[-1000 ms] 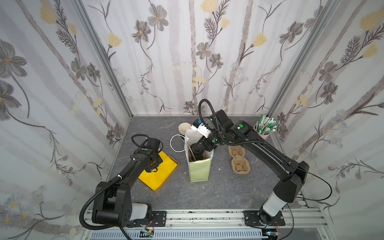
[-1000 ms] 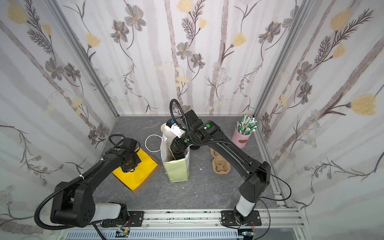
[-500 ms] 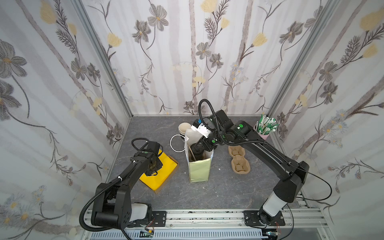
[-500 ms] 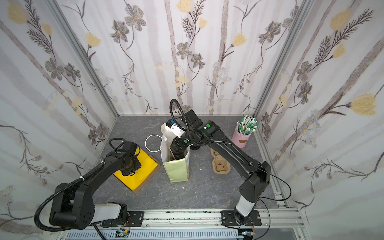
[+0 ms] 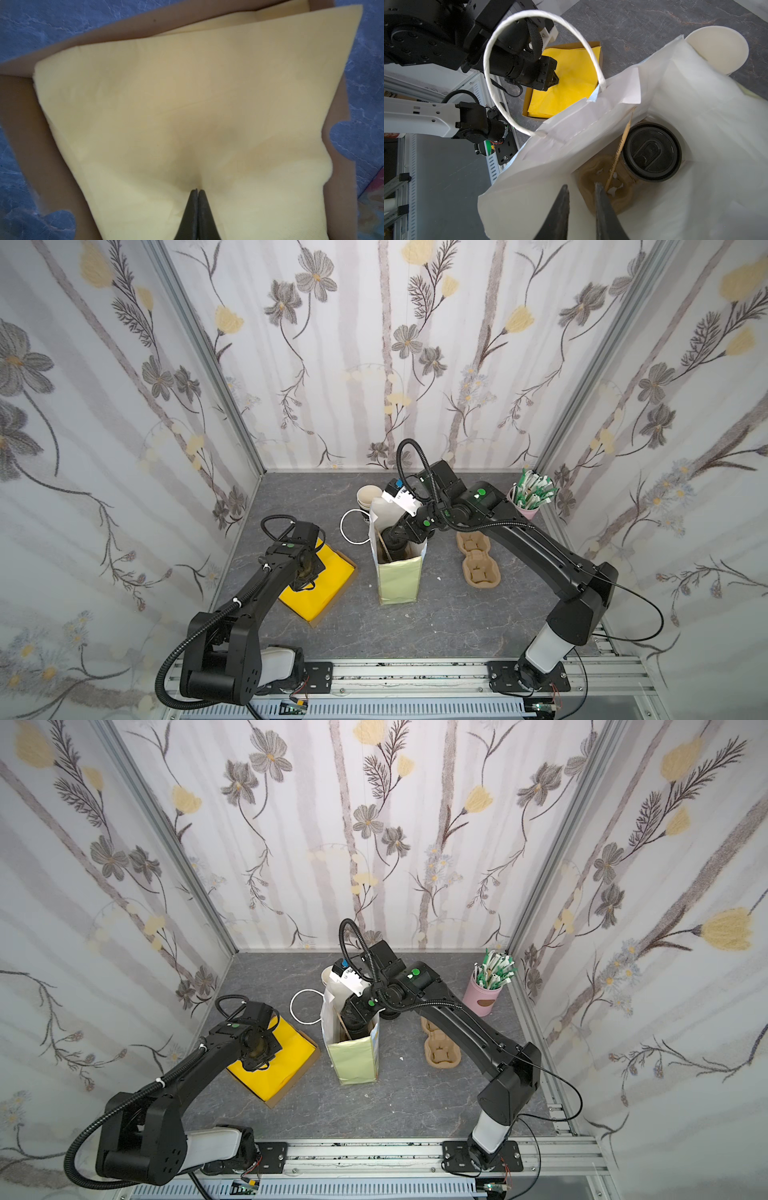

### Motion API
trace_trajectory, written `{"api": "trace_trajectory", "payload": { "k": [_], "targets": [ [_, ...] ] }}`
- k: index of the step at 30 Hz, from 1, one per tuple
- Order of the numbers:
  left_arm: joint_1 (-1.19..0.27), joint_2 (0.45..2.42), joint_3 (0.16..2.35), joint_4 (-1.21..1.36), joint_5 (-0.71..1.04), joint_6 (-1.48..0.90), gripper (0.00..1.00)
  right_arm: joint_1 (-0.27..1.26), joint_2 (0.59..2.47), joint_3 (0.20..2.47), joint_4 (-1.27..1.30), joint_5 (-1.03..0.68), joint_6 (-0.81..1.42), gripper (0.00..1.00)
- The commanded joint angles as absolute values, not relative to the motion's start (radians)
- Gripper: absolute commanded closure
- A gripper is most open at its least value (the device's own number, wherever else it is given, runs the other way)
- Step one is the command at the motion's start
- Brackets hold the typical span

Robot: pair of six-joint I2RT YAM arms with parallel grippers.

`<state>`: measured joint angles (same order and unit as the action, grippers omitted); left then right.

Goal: Pack the takeout coffee

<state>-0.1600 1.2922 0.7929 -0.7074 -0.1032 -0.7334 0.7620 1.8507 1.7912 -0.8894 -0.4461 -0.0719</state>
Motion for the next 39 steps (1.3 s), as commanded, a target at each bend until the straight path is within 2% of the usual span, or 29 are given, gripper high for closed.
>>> {"api": "trace_trajectory", "payload": {
  "k": [1,3,4,6,8,10,11,13,16,24,34,39],
  "targets": [
    [-0.160,1.293,0.797,-0.714,-0.125,-0.737,0.94,0.762,1.848,1.789,-0.864,-0.463,-0.088,0.76],
    [-0.160,1.299,0.796,-0.713,-0.122,-0.741,0.69,0.762,1.848,1.788,-0.864,-0.463,-0.087,0.76],
    [-0.159,1.304,0.794,-0.713,-0.118,-0.744,0.63,0.764,1.849,1.789,-0.864,-0.463,-0.088,0.76],
    [-0.161,1.317,0.793,-0.712,-0.108,-0.747,0.62,0.765,1.849,1.788,-0.864,-0.464,-0.088,0.76],
    [-0.162,1.328,0.790,-0.710,-0.101,-0.747,0.64,0.767,1.849,1.789,-0.864,-0.464,-0.088,0.76],
    [-0.162,1.327,0.788,-0.709,-0.101,-0.744,0.71,0.767,1.848,1.788,-0.865,-0.463,-0.088,0.76],
    [-0.163,1.326,0.789,-0.710,-0.103,-0.740,0.75,0.768,1.848,1.789,-0.864,-0.464,-0.088,0.76],
    [-0.163,1.317,0.795,-0.710,-0.109,-0.736,0.90,0.768,1.849,1.790,-0.864,-0.461,-0.087,0.76],
    [-0.163,1.301,0.806,-0.710,-0.121,-0.731,1.00,0.770,1.847,1.793,-0.865,-0.456,-0.088,0.76],
    [-0.163,1.290,0.822,-0.710,-0.123,-0.733,1.00,0.778,1.845,1.793,-0.868,-0.444,-0.089,0.76],
    [-0.163,1.178,0.839,-0.714,-0.179,-0.753,1.00,0.782,1.845,1.795,-0.868,-0.440,-0.089,0.76],
    [-0.163,1.194,0.813,-0.711,-0.172,-0.757,1.00,0.787,1.850,1.794,-0.868,-0.440,-0.090,0.76]
  ]
}}
